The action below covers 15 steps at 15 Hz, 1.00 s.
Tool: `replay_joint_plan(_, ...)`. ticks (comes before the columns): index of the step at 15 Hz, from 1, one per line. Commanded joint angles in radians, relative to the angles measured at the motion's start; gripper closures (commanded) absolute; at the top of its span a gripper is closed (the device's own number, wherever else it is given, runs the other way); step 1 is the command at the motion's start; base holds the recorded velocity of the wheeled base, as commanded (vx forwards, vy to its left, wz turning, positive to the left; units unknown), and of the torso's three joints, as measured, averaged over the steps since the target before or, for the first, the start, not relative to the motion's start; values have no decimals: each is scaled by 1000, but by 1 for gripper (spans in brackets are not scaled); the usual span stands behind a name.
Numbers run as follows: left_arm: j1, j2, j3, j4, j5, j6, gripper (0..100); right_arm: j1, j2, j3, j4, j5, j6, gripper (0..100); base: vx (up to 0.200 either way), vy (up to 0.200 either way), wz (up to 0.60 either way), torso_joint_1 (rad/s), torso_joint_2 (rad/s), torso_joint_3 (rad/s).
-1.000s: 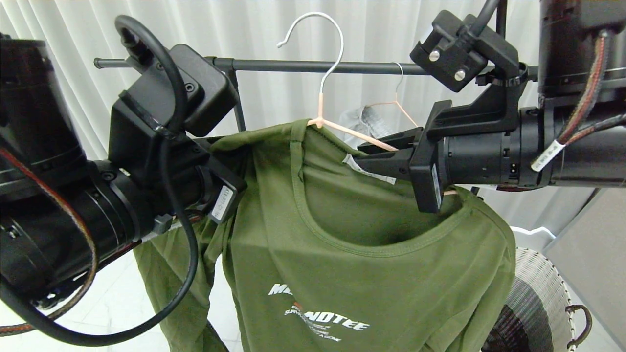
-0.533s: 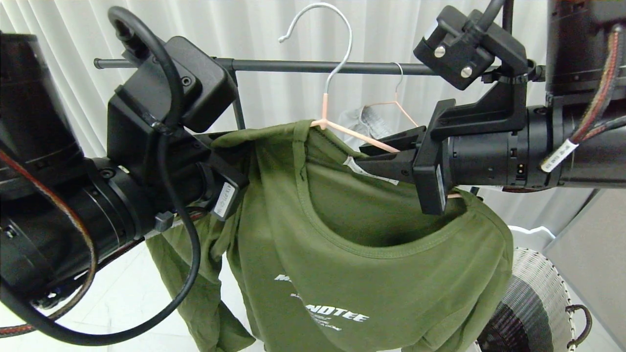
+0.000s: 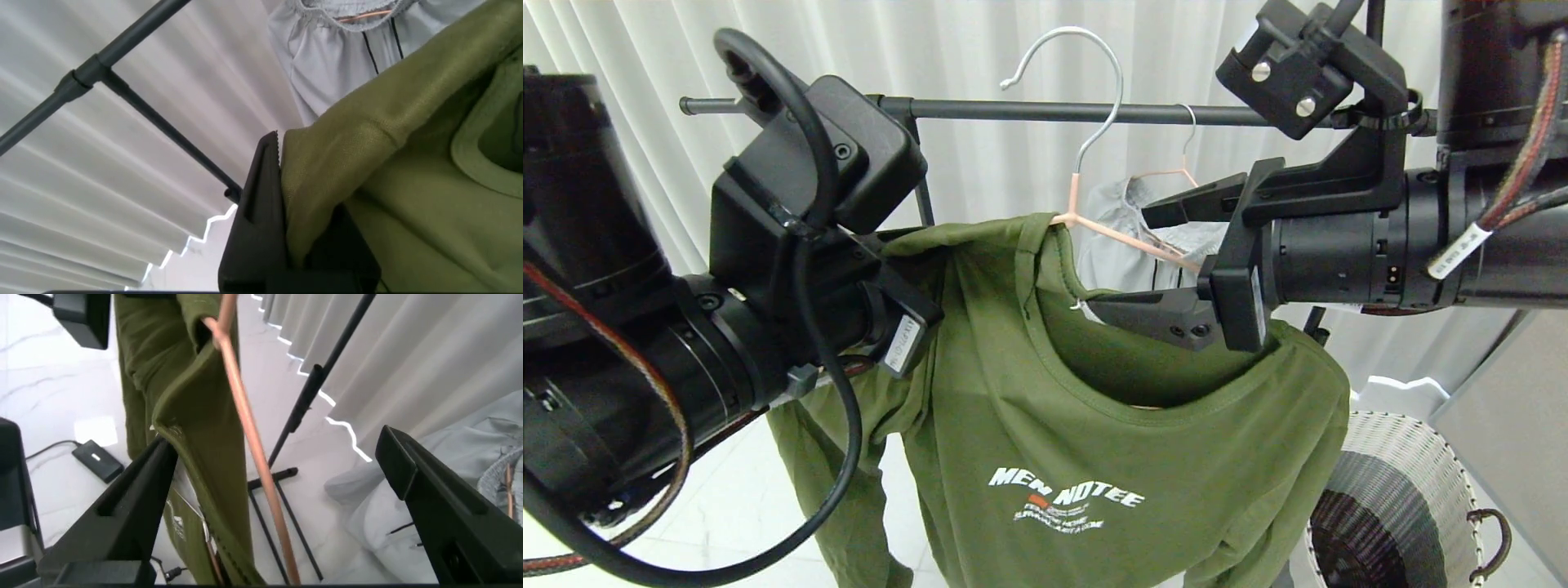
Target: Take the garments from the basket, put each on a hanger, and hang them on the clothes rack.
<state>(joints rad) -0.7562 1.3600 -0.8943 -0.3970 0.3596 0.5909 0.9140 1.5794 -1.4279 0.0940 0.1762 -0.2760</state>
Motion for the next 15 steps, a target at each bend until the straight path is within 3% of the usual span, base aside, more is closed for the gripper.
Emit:
replay_joint_plan(1, -2, -7, 12, -22, -25, 0, 100, -26, -4, 0, 7, -3, 0, 0, 0, 0, 0, 0, 0, 0)
replay_joint_plan(6, 0, -2, 84, -151, -70, 84, 100, -30, 2, -51, 95, -1, 3, 0, 0, 0, 0, 0, 0, 0)
replay_joint_plan(15, -5, 1, 90, -161, -94, 86, 100, -41, 22, -57, 139, -3, 4, 0, 0, 0, 0, 0, 0, 0)
